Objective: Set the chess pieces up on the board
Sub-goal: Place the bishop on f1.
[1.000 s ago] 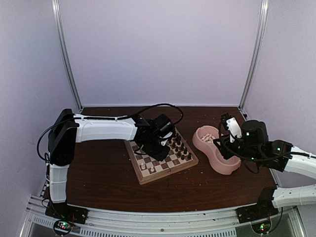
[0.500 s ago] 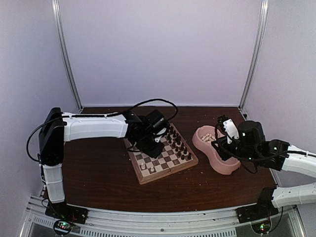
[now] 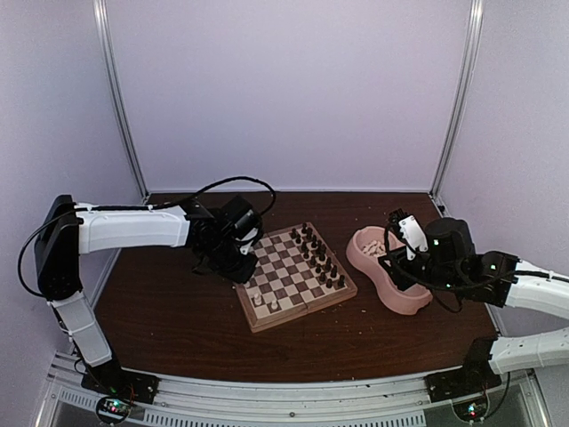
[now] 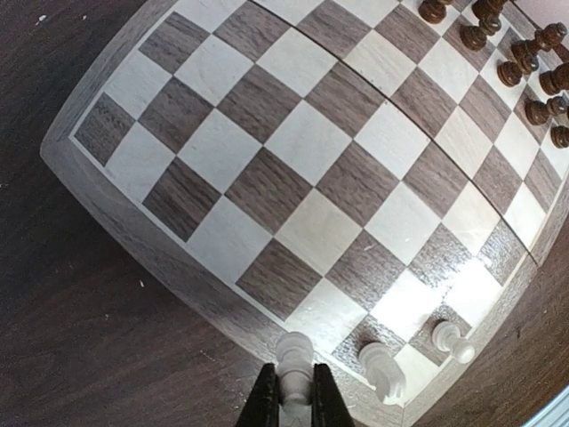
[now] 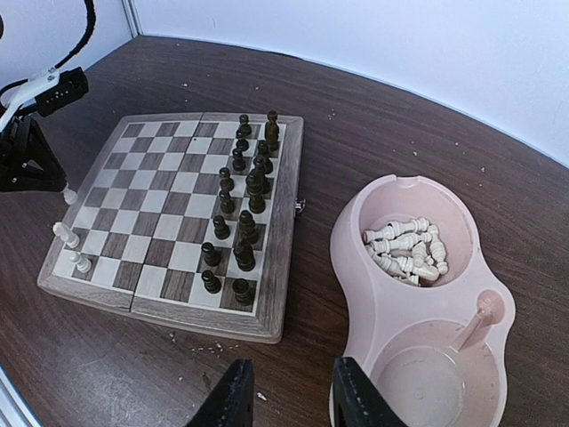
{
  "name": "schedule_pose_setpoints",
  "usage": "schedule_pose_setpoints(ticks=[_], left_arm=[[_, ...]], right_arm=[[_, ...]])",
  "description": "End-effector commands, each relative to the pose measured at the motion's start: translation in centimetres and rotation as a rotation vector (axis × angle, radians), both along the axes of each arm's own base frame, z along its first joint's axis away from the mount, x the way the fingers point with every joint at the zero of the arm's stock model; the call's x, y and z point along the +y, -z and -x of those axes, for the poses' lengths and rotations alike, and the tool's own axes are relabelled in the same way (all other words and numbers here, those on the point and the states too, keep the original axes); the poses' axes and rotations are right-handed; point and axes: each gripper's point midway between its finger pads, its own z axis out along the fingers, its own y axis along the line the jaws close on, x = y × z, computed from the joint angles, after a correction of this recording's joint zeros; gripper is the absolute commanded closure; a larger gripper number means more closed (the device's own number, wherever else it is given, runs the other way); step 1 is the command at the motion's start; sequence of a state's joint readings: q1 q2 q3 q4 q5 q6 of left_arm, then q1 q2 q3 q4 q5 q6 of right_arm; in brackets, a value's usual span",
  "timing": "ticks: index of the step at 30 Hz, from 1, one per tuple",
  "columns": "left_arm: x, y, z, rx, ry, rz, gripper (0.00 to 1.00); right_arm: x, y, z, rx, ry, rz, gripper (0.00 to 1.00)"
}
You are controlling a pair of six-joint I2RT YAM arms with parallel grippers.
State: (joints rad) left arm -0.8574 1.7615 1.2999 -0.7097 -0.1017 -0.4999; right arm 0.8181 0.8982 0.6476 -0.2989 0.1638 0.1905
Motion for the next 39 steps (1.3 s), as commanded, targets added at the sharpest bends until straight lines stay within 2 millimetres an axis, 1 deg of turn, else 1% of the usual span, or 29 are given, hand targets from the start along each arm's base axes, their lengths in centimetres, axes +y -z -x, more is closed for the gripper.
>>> schedule_pose_setpoints(ticks=[1, 9, 13, 20, 22, 27, 29, 34, 36, 39], left_arm=[[-0.7, -0.6, 0.0, -0.002, -0.006, 0.059, 0.97], [-2.2, 0.3, 0.0, 0.033, 0.02, 0.097, 0.96], [-2.3, 1.1, 0.0, 0.047, 0.022, 0.089, 0.95], [-2.2, 1.5, 0.0, 0.051, 0.02, 0.079, 0.94], [-2.2, 1.5, 0.1, 0.053, 0.022, 0.079, 0.91], [-2.2, 1.4, 0.2, 0.056, 0.023, 0.08, 0.75], [-2.2, 1.4, 0.1, 0.055, 0.021, 0.077, 0.73], [-2.1, 1.3, 0.1, 0.055, 0.021, 0.074, 0.72], [-2.1, 1.4, 0.2, 0.057, 0.021, 0.073, 0.74], [-2.1, 1.5, 0.2, 0.059, 0.022, 0.071, 0.82]], right_arm=[[0.5, -0.8, -0.3, -0.009, -0.002, -0.034, 0.67], [0.5, -0.8, -0.2, -0.004, -0.005, -0.039, 0.67], [0.5, -0.8, -0.1, -0.003, -0.004, -0.041, 0.67], [0.5, -0.8, -0.1, 0.0, -0.006, -0.043, 0.67], [0.5, -0.8, -0.1, 0.0, -0.006, -0.043, 0.67], [0.6, -0.7, -0.2, 0.001, -0.007, -0.045, 0.67], [0.6, -0.7, -0.1, 0.004, -0.006, -0.043, 0.66], [0.6, -0.6, -0.1, 0.004, -0.007, -0.044, 0.67], [0.6, -0.7, -0.1, 0.003, -0.007, -0.045, 0.67], [0.5, -0.7, -0.1, 0.003, -0.007, -0.045, 0.67]])
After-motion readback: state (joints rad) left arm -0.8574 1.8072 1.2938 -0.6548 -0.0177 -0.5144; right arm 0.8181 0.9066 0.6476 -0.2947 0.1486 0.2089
